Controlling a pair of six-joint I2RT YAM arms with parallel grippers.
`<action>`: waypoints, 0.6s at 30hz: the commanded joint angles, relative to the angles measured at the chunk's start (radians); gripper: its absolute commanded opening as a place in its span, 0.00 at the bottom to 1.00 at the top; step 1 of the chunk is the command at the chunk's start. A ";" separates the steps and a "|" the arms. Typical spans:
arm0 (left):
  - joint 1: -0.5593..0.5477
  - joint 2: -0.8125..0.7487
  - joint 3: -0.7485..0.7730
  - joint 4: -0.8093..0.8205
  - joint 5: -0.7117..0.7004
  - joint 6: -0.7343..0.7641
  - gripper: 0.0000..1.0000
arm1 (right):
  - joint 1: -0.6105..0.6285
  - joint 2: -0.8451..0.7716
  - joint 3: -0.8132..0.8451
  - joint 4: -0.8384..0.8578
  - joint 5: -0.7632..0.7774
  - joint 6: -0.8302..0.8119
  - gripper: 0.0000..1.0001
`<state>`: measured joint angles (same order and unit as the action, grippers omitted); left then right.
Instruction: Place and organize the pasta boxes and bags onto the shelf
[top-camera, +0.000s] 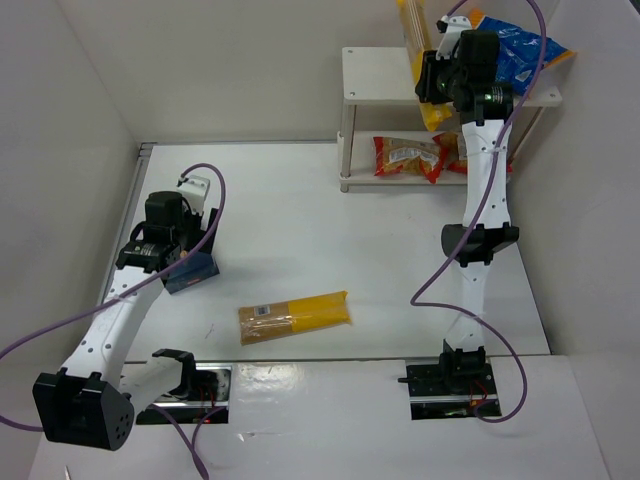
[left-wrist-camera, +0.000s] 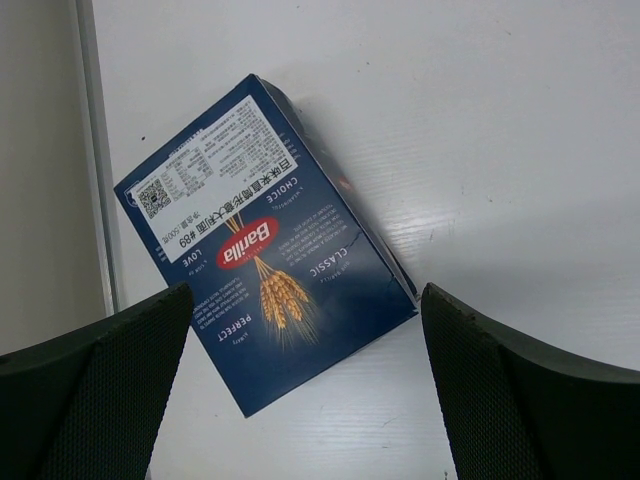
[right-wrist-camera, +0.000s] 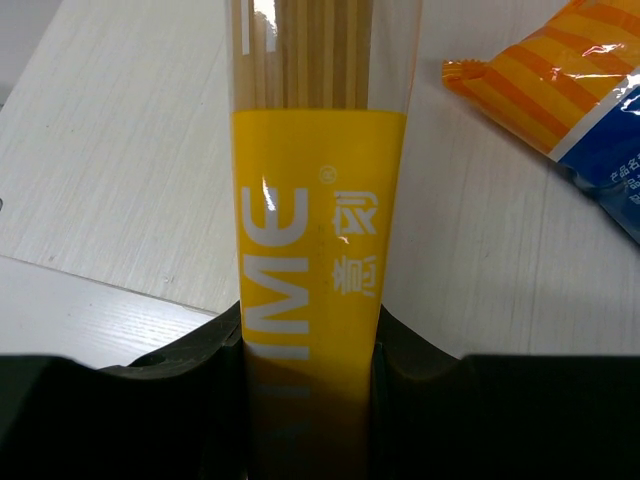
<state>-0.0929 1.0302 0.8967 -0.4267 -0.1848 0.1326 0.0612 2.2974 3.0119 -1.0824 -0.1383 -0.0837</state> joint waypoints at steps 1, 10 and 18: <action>0.005 -0.001 -0.001 0.008 0.016 0.016 1.00 | -0.006 0.013 0.048 0.200 0.026 -0.034 0.00; 0.005 0.010 -0.001 -0.001 0.025 0.016 1.00 | -0.006 0.002 0.039 0.142 -0.015 -0.062 0.00; 0.005 0.001 0.008 -0.011 0.044 0.025 1.00 | 0.098 -0.171 -0.085 0.033 -0.077 -0.085 0.00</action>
<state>-0.0929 1.0386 0.8967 -0.4389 -0.1627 0.1463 0.0914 2.2589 2.9501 -1.0893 -0.1776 -0.1482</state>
